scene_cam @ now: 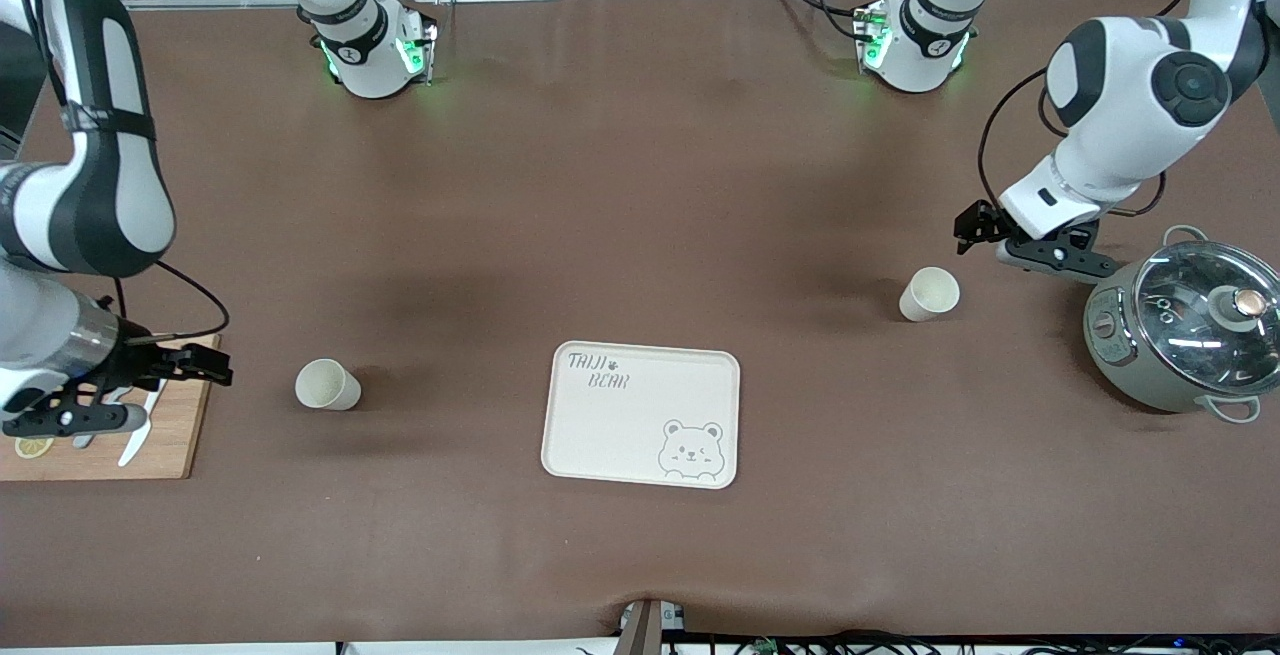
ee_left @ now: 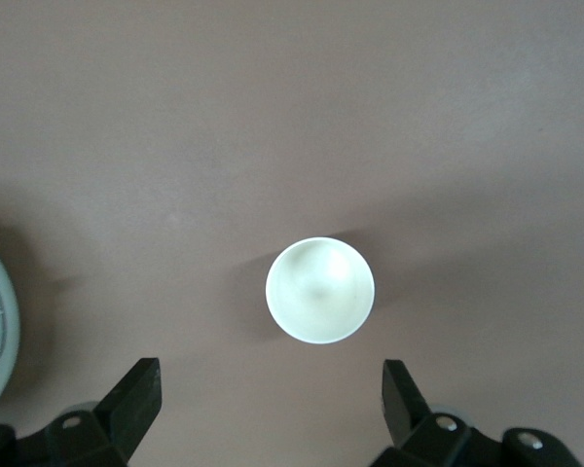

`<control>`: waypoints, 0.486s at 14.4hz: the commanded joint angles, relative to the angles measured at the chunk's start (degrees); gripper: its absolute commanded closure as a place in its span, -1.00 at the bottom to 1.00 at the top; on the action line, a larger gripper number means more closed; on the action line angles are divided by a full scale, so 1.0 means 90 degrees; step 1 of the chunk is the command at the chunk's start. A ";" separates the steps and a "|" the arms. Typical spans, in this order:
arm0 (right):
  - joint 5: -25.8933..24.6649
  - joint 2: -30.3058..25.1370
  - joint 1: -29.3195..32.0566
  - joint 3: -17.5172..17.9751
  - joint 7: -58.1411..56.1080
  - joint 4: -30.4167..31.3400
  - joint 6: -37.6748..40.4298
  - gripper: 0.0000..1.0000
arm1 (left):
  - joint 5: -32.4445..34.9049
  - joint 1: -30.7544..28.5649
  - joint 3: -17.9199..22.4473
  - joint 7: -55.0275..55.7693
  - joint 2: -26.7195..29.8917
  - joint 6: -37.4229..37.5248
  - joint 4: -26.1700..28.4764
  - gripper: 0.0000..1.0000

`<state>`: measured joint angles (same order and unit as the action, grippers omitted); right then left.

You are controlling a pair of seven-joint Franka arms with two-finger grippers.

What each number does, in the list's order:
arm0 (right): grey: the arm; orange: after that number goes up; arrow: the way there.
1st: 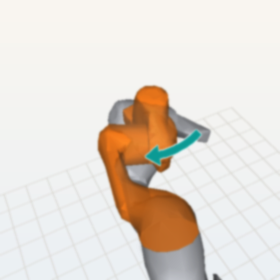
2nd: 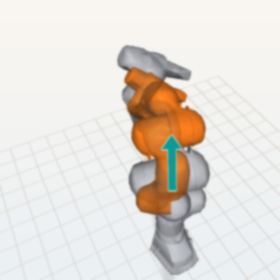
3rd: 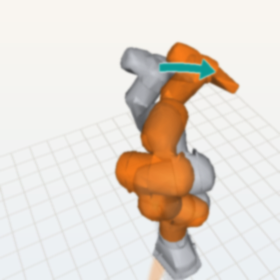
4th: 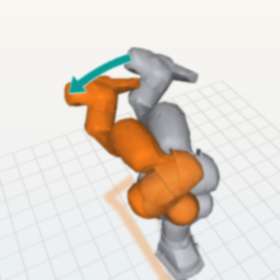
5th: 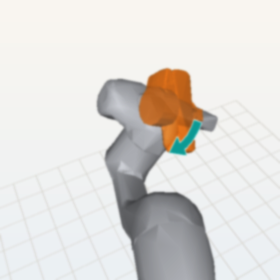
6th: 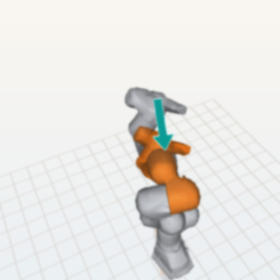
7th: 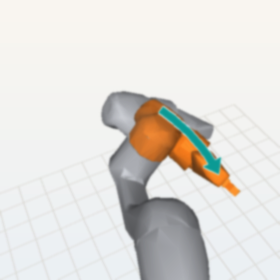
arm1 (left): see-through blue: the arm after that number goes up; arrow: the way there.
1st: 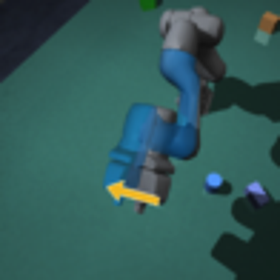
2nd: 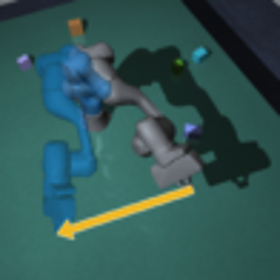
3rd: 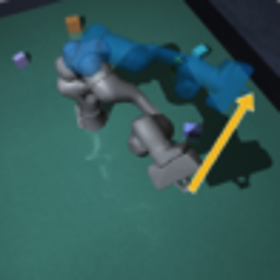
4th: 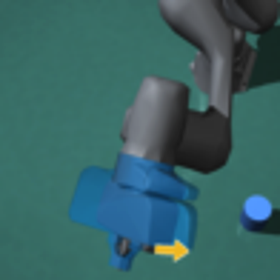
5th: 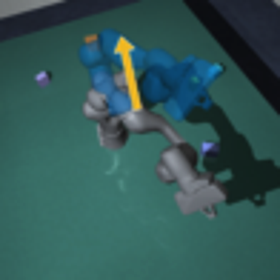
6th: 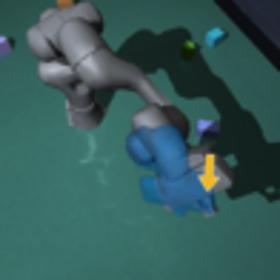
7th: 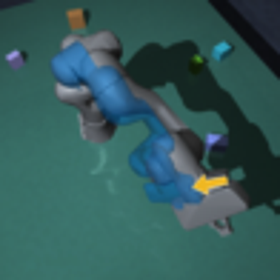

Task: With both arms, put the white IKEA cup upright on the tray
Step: 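Reach the right gripper toward one cup while the left gripper reaches another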

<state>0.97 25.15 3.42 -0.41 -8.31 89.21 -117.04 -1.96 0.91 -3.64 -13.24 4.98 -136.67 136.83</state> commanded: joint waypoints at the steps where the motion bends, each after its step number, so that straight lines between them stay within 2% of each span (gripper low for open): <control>1: 0.0019 -0.0040 -0.0096 0.0016 0.0024 0.0594 -0.0820 -1.00 | -0.0124 -0.0043 -0.0006 -0.0209 -0.0181 -0.0895 0.0460 -1.00; 3: 0.0019 -0.0011 -0.0194 0.0016 0.0024 0.0839 -0.1222 -1.00 | -0.0124 -0.0043 -0.0006 -0.0247 -0.0483 -0.1472 0.0617 -1.00; 7: 0.0009 0.0057 -0.0273 0.0016 0.0005 0.1103 -0.1262 -1.00 | -0.0124 -0.0169 -0.0006 -0.0550 -0.1244 -0.2447 0.0617 -1.00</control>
<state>0.97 26.28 0.99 -0.18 -8.30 97.22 -127.64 -1.97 0.25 -3.63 -15.56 -2.88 -154.07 142.62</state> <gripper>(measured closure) 0.000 0.000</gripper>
